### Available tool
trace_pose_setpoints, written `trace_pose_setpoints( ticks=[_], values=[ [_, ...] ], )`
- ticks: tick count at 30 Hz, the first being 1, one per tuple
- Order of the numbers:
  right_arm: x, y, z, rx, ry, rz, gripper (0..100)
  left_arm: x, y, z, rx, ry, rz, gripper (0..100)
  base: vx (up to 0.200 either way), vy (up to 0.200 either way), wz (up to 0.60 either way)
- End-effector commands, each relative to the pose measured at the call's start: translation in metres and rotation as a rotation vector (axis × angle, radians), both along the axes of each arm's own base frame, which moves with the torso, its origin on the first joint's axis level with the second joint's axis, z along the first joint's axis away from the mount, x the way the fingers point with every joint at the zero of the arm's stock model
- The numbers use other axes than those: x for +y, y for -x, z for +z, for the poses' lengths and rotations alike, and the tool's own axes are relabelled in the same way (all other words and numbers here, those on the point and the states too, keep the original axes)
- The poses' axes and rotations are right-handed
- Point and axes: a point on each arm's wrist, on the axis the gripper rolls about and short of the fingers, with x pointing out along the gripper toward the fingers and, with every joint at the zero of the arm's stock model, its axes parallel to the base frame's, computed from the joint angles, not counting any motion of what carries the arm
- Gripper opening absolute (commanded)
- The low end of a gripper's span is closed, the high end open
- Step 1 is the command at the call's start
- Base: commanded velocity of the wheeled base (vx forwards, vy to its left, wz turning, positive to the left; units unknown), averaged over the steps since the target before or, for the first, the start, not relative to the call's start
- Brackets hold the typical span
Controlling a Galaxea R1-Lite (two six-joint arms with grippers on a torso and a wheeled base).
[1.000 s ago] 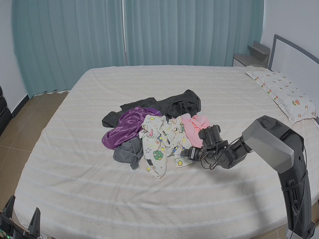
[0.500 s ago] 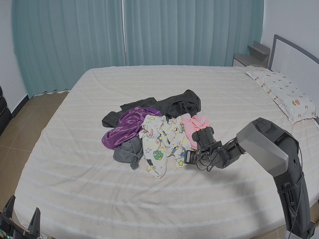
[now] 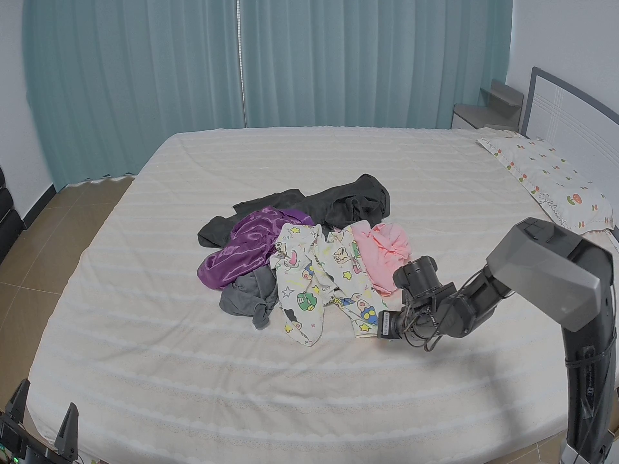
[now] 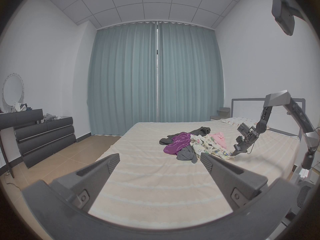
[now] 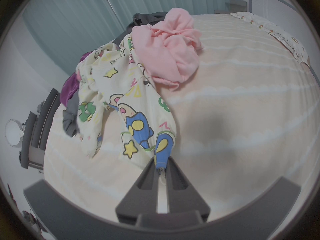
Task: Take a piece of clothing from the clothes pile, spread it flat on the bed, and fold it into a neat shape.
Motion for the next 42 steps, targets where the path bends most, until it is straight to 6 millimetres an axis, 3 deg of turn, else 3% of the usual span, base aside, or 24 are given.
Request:
trace_pose_setpoints(
  ticks=[1, 5, 11, 12, 19, 27, 31, 32, 34, 35, 36, 38, 42],
  values=[
    [-0.032, 0.062, 0.059, -0.002, -0.041, 0.09, 0, 0.0, 0.0, -0.005, 0.0, 0.0, 0.001, 100, 0.0, 0.0, 0.0],
    [-0.052, 0.096, 0.065, 0.033, -0.032, 0.14, 0, 0.0, 0.0, -0.005, 0.0, 0.0, 0.001, 100, 0.0, 0.0, 0.0],
    [-0.074, 0.146, 0.1, -0.026, -0.161, 0.22, 0, 0.0, 0.0, -0.005, 0.0, 0.0, 0.001, 100, 0.0, 0.0, 0.0],
    [-0.074, 0.146, 0.1, -0.026, -0.161, 0.22, 0, 0.0, 0.0, -0.005, 0.0, 0.0, 0.001, 100, 0.0, 0.0, 0.0],
    [-0.099, 0.206, 0.158, -0.259, -0.34, 0.325, 0, 0.0, 0.0, -0.005, 0.001, -0.004, -0.001, 100, 0.0, 0.0, 0.0],
    [-0.114, 0.247, 0.204, -0.517, -0.457, 0.423, 0, -0.001, 0.0, -0.005, -0.003, -0.032, -0.063, 100, 0.0, 0.0, 0.0],
    [-0.115, 0.257, 0.228, -0.63, -0.499, 0.463, 0, -0.002, 0.001, -0.002, -0.021, -0.076, -0.086, 100, 0.0, 0.0, 0.0],
    [-0.115, 0.258, 0.231, -0.645, -0.504, 0.469, 0, -0.002, 0.002, 0.006, -0.049, -0.068, -0.091, 100, 0.0, 0.0, 0.0],
    [-0.112, 0.258, 0.244, -0.69, -0.524, 0.493, 0, -0.001, 0.004, 0.079, -0.163, 0.045, -0.12, 100, 0.0, 0.0, 0.0],
    [-0.11, 0.257, 0.252, -0.711, -0.534, 0.506, 0, -0.002, -0.002, 0.108, -0.182, 0.104, -0.139, 100, 0.0, 0.0, 0.0],
    [-0.109, 0.257, 0.257, -0.726, -0.541, 0.513, 0, -0.002, -0.008, 0.125, -0.18, 0.124, -0.16, 100, 0.0, 0.0, 0.0],
    [-0.106, 0.256, 0.268, -0.751, -0.556, 0.531, 0, -0.006, -0.029, 0.138, -0.1, 0.082, -0.298, 100, 0.0, 0.0, 0.0],
    [-0.099, 0.246, 0.268, -0.726, -0.553, 0.534, 0, -0.021, -0.081, 0.116, 0.204, 0.048, -0.664, 100, 0.0, 0.0, 0.0]
  ],
)
